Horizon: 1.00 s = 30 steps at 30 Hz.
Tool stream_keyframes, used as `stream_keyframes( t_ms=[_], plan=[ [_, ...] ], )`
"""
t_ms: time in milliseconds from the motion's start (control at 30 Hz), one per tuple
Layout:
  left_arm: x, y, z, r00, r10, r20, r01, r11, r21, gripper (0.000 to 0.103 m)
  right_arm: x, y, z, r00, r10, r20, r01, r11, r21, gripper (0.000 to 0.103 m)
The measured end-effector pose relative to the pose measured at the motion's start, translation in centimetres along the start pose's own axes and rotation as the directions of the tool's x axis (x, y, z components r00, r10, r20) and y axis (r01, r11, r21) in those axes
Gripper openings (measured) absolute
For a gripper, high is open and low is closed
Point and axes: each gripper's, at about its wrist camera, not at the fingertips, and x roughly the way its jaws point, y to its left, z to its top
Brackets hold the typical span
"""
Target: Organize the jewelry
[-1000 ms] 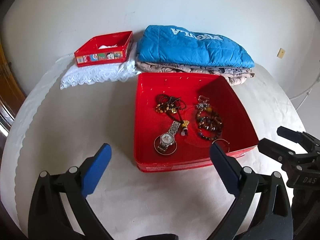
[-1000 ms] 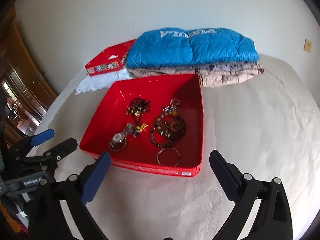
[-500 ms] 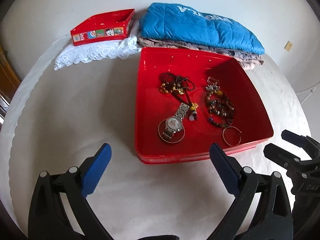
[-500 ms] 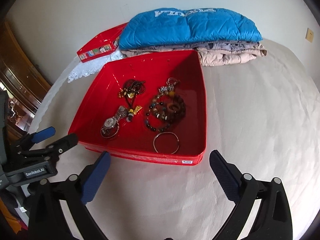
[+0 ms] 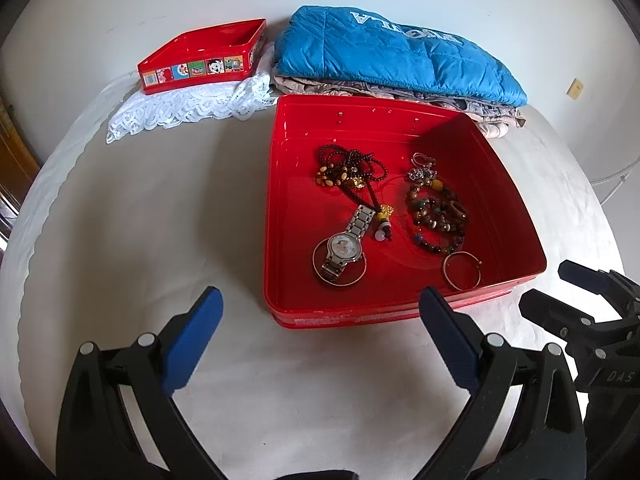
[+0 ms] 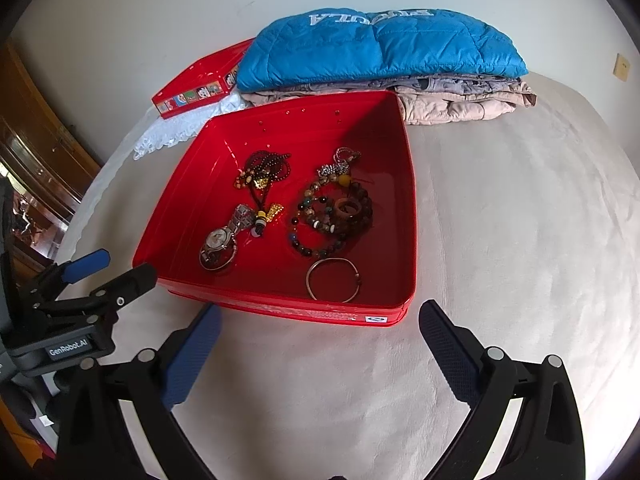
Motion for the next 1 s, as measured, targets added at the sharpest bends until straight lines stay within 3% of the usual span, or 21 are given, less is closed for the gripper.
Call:
stream_keyframes(
  t_ms=[1000],
  plan=[
    [0.18,-0.01,-0.03,1.0,0.005,-0.001,-0.005,1.0,0.001,0.097,0.06,-0.05,0.27,1.0,-0.002,0.001,0.002,1.0,-0.006,0.099]
  ],
)
